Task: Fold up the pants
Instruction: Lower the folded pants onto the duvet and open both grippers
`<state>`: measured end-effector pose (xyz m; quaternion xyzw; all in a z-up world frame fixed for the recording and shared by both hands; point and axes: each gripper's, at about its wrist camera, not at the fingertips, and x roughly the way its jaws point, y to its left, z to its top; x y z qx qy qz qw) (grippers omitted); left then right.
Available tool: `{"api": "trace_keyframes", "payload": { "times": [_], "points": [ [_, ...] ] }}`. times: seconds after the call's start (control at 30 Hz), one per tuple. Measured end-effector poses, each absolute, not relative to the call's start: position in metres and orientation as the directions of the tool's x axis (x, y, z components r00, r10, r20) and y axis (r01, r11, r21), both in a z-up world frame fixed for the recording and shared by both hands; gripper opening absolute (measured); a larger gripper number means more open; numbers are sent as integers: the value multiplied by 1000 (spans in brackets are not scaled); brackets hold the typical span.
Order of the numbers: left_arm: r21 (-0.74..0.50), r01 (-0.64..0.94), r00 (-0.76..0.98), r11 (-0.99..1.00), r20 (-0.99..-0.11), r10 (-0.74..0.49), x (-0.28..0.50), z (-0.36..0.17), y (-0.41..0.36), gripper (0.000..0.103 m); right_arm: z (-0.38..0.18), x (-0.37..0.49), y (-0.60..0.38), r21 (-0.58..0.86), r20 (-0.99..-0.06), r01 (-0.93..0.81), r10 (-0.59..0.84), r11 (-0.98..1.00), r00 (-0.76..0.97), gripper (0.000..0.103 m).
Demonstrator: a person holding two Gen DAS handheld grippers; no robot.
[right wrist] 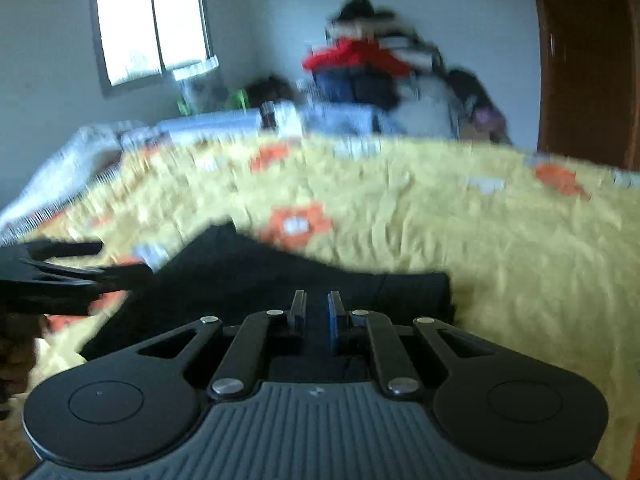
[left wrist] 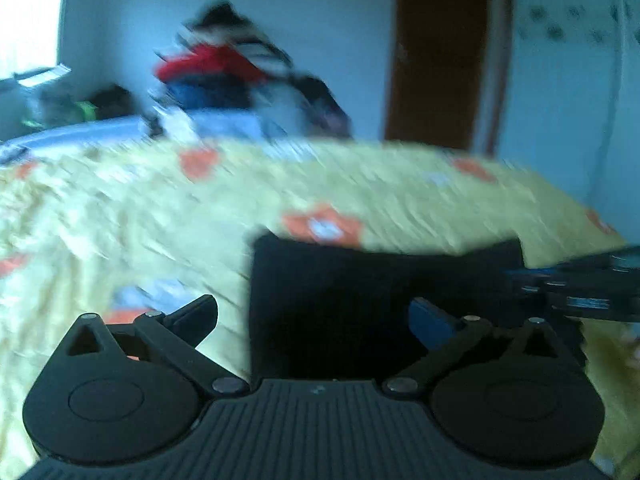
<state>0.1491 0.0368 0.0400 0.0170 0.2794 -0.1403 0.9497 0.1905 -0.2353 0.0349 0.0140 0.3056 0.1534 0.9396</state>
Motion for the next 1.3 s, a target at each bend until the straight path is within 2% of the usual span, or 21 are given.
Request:
{"api": "trace_keyframes", "payload": {
  "times": [0.03, 0.1, 0.17, 0.23, 0.3, 0.37, 0.43, 0.53, 0.67, 0.77, 0.83, 0.97, 1.1, 1.3],
  "points": [
    [-38, 287, 781, 957, -569, -257, 152, 33, 33, 103, 25, 194, -236, 90, -595, -255, 258, 963, 761, 9],
    [-4, 288, 768, 957, -596, -234, 151, 21, 29, 101, 18, 189, -244, 103, -585, -259, 269, 960, 765, 9],
    [2, 279, 783, 960, -579, -227, 146, 17, 29, 101, 25, 185, -247, 108, -583, -230, 249, 967, 773, 9],
    [-21, 278, 789, 960, -566, -241, 143, 21, 27, 102, 38, 183, -240, 51, -540, -222, 214, 974, 814, 10],
    [-12, 266, 792, 964, -567, -226, 151, 20, 19, 103, 45, 193, -235, 63, -527, -245, 240, 968, 815, 10],
    [16, 265, 775, 964, -598, -203, 157, 13, 12, 103, 42, 210, -230, 59, -559, -254, 243, 965, 793, 11],
    [3, 241, 772, 971, -606, -190, 161, 6, 13, 103, 22, 228, -226, -6, -606, -236, 185, 972, 774, 11],
    [-5, 223, 787, 975, -589, -183, 154, 8, 16, 103, 25, 223, -233, 67, -582, -190, 193, 979, 790, 11],
    [16, 182, 811, 983, -567, -141, 145, 11, 15, 103, 39, 180, -223, 51, -524, -197, 194, 979, 829, 13],
    [12, 155, 819, 988, -561, -121, 139, 12, 16, 103, 32, 156, -218, 63, -551, -251, 244, 966, 798, 14],
    [21, 154, 813, 988, -572, -115, 137, 10, 13, 103, 17, 157, -216, 39, -586, -236, 214, 971, 782, 13],
    [30, 136, 817, 990, -569, -95, 130, 12, 12, 103, 15, 157, -225, 122, -575, -215, 245, 969, 780, 13],
    [27, 123, 819, 992, -567, -86, 125, 14, 16, 103, 24, 145, -222, 106, -558, -191, 218, 976, 801, 15],
    [-75, 110, 790, 991, -599, -133, 117, 15, 31, 103, 16, 134, -222, 142, -571, -178, 228, 974, 788, 18]
  ]
}}
